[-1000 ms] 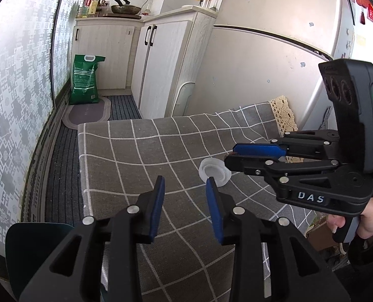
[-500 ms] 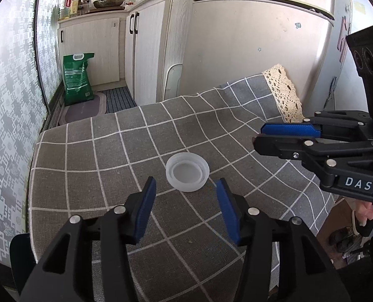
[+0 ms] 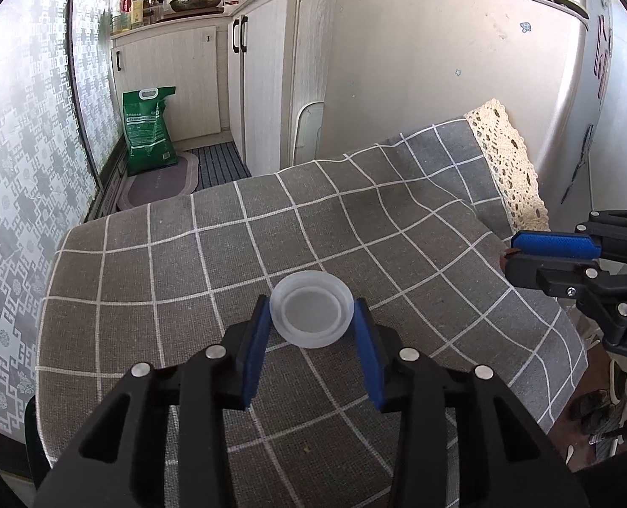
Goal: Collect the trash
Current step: 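Grasp the dark round item with the right gripper while the left gripper holds the lid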
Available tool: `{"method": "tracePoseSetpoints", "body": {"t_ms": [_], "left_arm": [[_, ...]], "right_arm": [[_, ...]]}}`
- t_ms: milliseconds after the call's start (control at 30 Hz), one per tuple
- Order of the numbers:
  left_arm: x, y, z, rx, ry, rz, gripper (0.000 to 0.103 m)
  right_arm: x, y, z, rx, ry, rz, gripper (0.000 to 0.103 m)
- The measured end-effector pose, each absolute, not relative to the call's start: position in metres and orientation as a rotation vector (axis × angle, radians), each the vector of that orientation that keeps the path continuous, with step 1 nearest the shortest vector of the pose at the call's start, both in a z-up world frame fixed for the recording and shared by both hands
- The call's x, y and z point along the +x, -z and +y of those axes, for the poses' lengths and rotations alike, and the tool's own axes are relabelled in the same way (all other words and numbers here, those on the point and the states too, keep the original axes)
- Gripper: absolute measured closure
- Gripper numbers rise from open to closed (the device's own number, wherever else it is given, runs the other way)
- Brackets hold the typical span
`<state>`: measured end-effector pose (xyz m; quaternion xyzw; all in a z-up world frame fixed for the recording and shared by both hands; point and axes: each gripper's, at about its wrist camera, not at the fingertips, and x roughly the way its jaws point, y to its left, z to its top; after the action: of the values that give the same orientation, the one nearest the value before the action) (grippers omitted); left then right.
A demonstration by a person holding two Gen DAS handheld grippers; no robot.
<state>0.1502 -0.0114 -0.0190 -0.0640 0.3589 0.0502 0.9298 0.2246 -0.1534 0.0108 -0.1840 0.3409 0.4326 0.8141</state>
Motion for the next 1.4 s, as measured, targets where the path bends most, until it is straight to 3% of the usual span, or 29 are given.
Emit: {"method": "tracePoseSetpoints", "body": {"t_ms": [1400], "left_arm": [[0.053, -0.001, 0.082, -0.210, -0.158, 0.645, 0.061]], "right_arm": [[0.181, -0.021, -0.054, -0.495, -1.049, 0.698, 0.083]]}}
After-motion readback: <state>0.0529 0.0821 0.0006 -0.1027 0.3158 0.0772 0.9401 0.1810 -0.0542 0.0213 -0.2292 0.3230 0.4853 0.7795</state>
